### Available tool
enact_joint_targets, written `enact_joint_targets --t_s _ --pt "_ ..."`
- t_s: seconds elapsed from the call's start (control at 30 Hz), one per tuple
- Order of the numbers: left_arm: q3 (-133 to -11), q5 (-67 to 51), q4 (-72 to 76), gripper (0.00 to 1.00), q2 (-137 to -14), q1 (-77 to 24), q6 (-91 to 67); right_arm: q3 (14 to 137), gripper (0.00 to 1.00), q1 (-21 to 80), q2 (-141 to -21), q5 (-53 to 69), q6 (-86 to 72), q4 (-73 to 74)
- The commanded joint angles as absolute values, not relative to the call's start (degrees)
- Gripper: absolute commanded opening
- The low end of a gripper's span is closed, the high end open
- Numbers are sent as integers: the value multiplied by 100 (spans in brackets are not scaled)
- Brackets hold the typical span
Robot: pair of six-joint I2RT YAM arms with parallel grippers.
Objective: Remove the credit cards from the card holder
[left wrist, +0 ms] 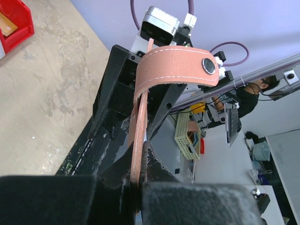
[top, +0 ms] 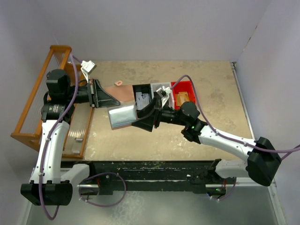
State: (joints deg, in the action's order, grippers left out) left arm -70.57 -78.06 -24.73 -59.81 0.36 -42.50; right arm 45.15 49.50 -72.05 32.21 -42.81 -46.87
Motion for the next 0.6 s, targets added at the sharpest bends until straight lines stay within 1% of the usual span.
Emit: enact_joint_targets --t_s 0.0,0.1,0.27,0.37,0.57 --pt "-7083 -8057 -1835 0 -5802 62 -4785 4795 65 4979 -7163 2949 -4081 -4887" --pt "-7084 -8077 -1831 0 -5803 62 -4829 4793 65 5011 -7132 2722 -4024 -4889" --pt "-7102 -8094 -1836 0 -5777 63 -4906 4577 65 5385 -6783 1539 -3334 -4865" --pt "-7102 -8099 -1837 0 -5757 62 -4960 4678 65 5483 -6749 1256 -3138 -4762" --pt "-7119 -8120 -1819 0 -5729 62 -5015 4726 71 5688 -6691 747 -2875 -4794"
